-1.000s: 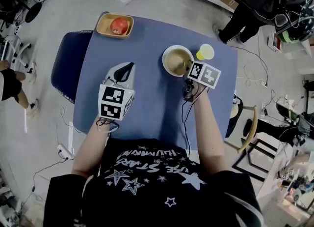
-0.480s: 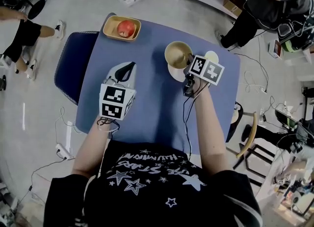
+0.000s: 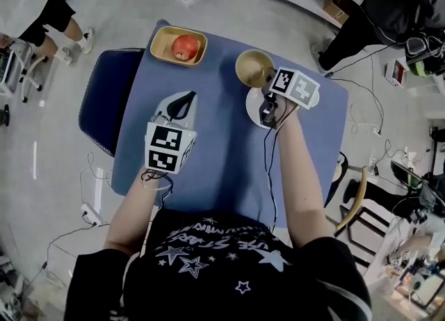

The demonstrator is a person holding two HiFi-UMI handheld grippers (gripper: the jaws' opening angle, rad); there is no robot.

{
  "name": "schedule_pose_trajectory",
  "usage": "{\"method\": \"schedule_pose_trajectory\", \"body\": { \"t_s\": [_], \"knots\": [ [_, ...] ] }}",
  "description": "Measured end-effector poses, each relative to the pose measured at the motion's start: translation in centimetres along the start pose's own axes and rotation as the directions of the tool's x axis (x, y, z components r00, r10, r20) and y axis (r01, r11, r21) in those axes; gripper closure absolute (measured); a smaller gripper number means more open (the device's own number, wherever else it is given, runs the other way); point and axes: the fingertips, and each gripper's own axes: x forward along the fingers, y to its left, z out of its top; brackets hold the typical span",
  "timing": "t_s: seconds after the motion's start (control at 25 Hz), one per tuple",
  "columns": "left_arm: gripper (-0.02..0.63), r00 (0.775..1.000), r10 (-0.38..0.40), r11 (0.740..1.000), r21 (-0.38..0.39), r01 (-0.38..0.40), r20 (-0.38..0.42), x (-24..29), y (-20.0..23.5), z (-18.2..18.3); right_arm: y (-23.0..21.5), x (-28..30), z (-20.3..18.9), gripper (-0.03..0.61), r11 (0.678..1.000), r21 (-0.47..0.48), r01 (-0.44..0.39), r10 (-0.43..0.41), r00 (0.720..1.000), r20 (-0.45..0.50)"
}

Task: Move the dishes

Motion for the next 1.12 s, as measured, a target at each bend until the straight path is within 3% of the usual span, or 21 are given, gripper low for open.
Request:
{"method": "schedule_pose_trajectory", "body": {
  "t_s": [0.72, 0.88, 1.12],
  "knots": [
    [0.594, 0.999, -0.027, 1.0, -0.016, 0.027, -0.035, 1.3, 0.2, -1.5, -1.3, 3.0, -0.8, 0.551, 0.998, 0.021, 0.055, -0.054, 0.997, -0.046],
    [0.594, 0.999, -0.031, 0.999, -0.016, 0.031, -0.029, 0.9, 0.2, -1.3, -1.3, 2.6, -0.5, 0.476, 0.998, 0.009, 0.06, -0.06, 0.998, -0.029],
    [0.594, 0.999, -0.049, 0.999, -0.007, 0.049, -0.015, -0.3, 0.2, -1.3, -1.0, 0.7, -0.4, 0.447, 0.997, 0.014, 0.076, -0.076, 0.997, 0.009]
  ]
}}
